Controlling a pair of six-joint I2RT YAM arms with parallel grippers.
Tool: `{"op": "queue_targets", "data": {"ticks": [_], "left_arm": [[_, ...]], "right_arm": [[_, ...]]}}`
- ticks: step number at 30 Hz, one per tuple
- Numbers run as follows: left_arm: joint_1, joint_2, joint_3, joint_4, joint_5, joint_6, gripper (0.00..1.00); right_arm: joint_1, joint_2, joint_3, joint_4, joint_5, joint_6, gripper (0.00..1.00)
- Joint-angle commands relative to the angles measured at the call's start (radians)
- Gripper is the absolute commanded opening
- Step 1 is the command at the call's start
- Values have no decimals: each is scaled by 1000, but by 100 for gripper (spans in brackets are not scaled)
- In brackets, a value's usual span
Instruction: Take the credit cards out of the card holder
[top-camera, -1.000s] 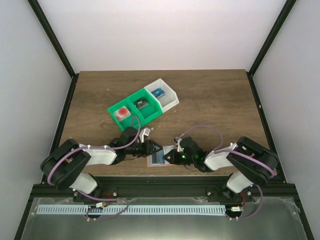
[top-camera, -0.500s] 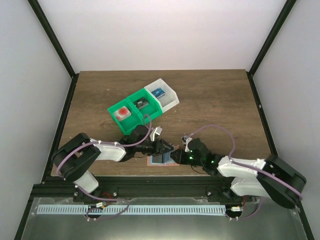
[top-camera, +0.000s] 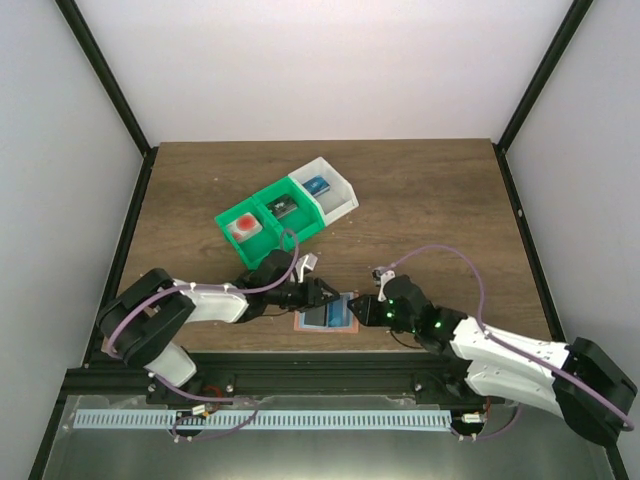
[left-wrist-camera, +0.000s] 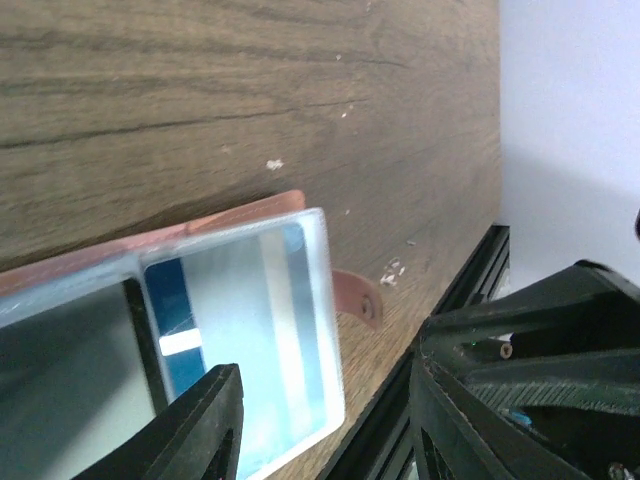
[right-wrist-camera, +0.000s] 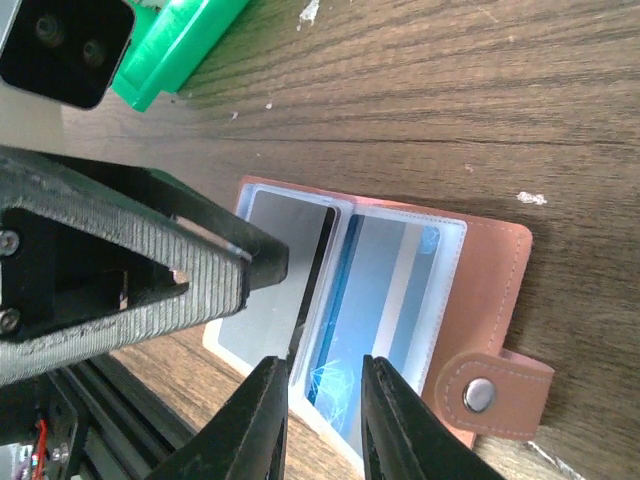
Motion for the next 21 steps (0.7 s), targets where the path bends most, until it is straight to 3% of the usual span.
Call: {"op": "queue_targets", "data": {"ticks": [1, 9, 21], "left_arm": [[3, -33, -35, -26, -25, 25, 48], [9, -10, -44, -18, -26, 32, 44], [4, 62, -106, 108, -4, 9, 44]], "right_arm": [[7, 70, 50, 9, 13, -32, 22], [7, 236, 102, 59, 1, -44, 19], [7, 323, 5, 115, 4, 0, 16]]}}
